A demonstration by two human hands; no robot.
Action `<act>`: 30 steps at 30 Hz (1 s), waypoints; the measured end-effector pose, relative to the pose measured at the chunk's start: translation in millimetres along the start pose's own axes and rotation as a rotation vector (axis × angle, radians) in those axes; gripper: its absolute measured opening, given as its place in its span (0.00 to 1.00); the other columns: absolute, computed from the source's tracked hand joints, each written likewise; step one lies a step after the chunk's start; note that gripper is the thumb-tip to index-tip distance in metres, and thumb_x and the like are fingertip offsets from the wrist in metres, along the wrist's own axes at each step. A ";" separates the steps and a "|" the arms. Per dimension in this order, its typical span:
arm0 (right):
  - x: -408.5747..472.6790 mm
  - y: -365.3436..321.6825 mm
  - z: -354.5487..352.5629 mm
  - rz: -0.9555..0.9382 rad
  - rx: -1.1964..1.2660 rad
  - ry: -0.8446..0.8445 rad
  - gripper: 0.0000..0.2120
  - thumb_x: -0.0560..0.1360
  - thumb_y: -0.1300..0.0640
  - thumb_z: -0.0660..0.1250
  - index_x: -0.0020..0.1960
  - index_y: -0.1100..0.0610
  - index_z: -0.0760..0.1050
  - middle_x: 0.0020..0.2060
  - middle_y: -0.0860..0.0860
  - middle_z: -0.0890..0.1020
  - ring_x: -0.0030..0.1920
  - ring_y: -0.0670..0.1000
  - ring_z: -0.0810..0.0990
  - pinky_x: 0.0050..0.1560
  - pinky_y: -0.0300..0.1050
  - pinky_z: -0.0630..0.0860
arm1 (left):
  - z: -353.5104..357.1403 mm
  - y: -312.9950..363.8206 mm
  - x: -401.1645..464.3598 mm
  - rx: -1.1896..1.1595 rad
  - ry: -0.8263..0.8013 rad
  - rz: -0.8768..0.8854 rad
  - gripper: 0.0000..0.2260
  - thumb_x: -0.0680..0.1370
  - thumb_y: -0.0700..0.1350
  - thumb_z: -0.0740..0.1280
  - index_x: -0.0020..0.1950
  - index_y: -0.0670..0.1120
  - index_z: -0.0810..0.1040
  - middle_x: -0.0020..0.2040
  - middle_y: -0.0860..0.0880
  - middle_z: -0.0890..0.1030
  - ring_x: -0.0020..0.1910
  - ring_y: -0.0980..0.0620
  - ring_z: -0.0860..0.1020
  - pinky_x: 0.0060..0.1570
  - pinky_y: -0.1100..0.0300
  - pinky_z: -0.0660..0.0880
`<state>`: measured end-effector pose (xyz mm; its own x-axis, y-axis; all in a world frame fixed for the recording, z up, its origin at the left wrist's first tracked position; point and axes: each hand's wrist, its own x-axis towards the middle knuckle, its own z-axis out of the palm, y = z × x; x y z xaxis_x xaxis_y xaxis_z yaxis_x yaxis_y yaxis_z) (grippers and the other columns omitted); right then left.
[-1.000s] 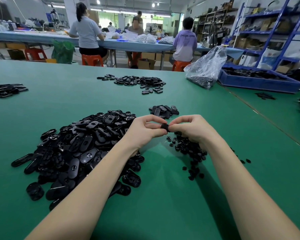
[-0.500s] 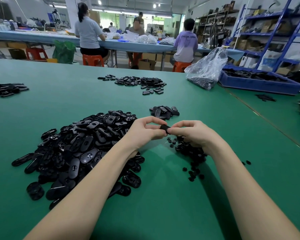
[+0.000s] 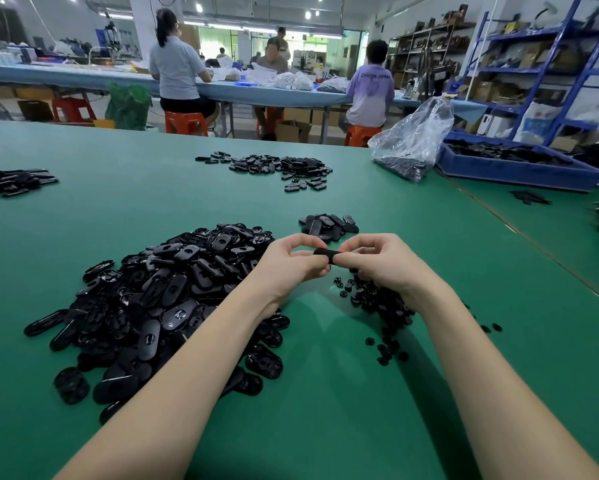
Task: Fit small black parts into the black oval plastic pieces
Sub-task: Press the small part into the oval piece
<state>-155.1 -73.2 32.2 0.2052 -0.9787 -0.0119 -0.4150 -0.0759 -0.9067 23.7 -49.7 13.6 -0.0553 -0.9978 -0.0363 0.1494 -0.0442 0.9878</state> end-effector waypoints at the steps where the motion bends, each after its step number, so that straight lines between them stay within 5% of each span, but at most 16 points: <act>1: 0.3 -0.4 0.9 -0.004 -0.011 0.011 0.05 0.72 0.53 0.78 0.41 0.51 0.83 0.34 0.47 0.79 0.33 0.46 0.71 0.40 0.41 0.69 | 0.1 -0.4 0.1 0.011 0.008 0.001 0.08 0.76 0.29 0.68 0.51 0.40 0.79 0.41 0.42 0.84 0.37 0.51 0.82 0.46 0.64 0.81; 30: 4.4 5.0 3.5 -0.045 -0.119 0.070 0.06 0.72 0.56 0.77 0.40 0.55 0.80 0.27 0.44 0.74 0.26 0.43 0.69 0.27 0.32 0.66 | -0.1 -7.7 3.0 0.121 0.014 0.024 0.08 0.76 0.33 0.73 0.52 0.42 0.81 0.45 0.42 0.86 0.41 0.51 0.84 0.54 0.60 0.81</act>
<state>-153.2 -77.2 26.1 0.1656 -0.9843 0.0605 -0.5099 -0.1380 -0.8491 22.4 -52.4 5.9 -0.0388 -0.9991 -0.0140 0.0306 -0.0152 0.9994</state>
